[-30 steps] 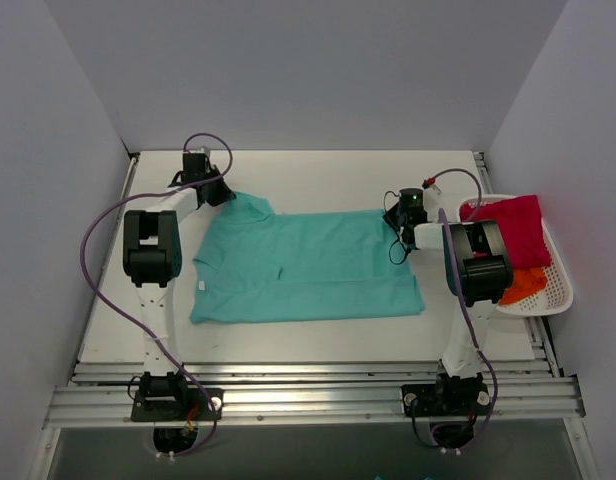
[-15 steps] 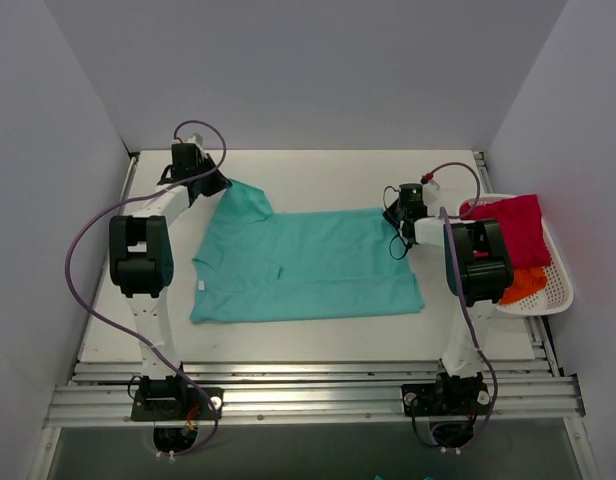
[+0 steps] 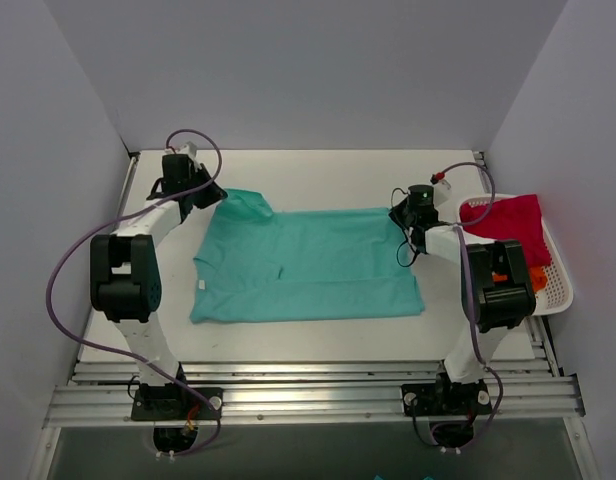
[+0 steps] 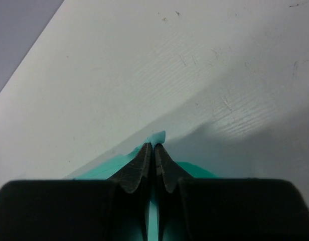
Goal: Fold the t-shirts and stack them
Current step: Grap the side of the flattened tshirt furthest away from the robot with both arms, then fold the other side of the tshirt into a rectangle
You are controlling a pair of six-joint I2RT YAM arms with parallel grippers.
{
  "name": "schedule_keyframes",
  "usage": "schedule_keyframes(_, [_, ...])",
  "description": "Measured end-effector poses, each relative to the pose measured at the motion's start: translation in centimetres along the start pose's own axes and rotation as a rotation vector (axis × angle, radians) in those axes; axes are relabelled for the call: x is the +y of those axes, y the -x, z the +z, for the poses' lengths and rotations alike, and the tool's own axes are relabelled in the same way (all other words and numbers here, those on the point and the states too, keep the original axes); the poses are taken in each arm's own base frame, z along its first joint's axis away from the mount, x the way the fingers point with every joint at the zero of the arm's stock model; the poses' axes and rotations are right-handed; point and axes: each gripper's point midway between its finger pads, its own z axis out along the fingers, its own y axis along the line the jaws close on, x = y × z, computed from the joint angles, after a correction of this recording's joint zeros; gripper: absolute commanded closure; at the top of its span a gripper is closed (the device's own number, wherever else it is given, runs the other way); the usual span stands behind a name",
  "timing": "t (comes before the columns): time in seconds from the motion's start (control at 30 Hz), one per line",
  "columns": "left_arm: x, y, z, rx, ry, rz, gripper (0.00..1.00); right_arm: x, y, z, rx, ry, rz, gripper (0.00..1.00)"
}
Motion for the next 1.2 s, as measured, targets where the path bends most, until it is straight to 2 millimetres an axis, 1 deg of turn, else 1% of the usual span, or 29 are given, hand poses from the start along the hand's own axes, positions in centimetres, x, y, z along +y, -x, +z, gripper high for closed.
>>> schedule_keyframes(0.1, [-0.2, -0.3, -1.5, -0.011, -0.003, 0.006, 0.98, 0.1, 0.4, -1.3, -0.011, 0.011, 0.002, 1.00])
schedule_keyframes(0.2, [-0.2, -0.9, -3.0, -0.019, -0.002, 0.009, 0.98, 0.1, 0.3, -2.4, -0.015, 0.016, 0.001, 1.00])
schedule_keyframes(0.4, [-0.5, -1.6, -5.9, -0.042, -0.007, 0.014, 0.98, -0.9, -0.3, -4.4, -0.016, 0.006, -0.003, 1.00])
schedule_keyframes(0.57, [-0.2, -2.5, -8.3, -0.065, 0.002, 0.017, 0.98, -2.1, -0.8, -6.2, -0.020, -0.010, -0.007, 1.00])
schedule_keyframes(0.67, [0.1, -3.3, -9.9, -0.081, 0.012, 0.020, 0.98, -2.6, -1.1, -6.8, -0.024, -0.019, -0.008, 1.00])
schedule_keyframes(0.8, [0.4, -4.1, -11.4, -0.097, 0.016, 0.025, 0.98, -3.5, -1.4, -7.5, -0.025, -0.033, -0.010, 1.00])
schedule_keyframes(1.0, [0.9, -5.6, -12.9, -0.101, 0.023, 0.026, 0.98, -4.9, -2.4, -8.4, -0.017, -0.053, -0.014, 1.00])
schedule_keyframes(1.2, [0.8, -7.0, -14.4, -0.112, 0.023, 0.038, 0.98, -6.0, -3.5, -9.0, -0.005, -0.070, -0.024, 1.00])
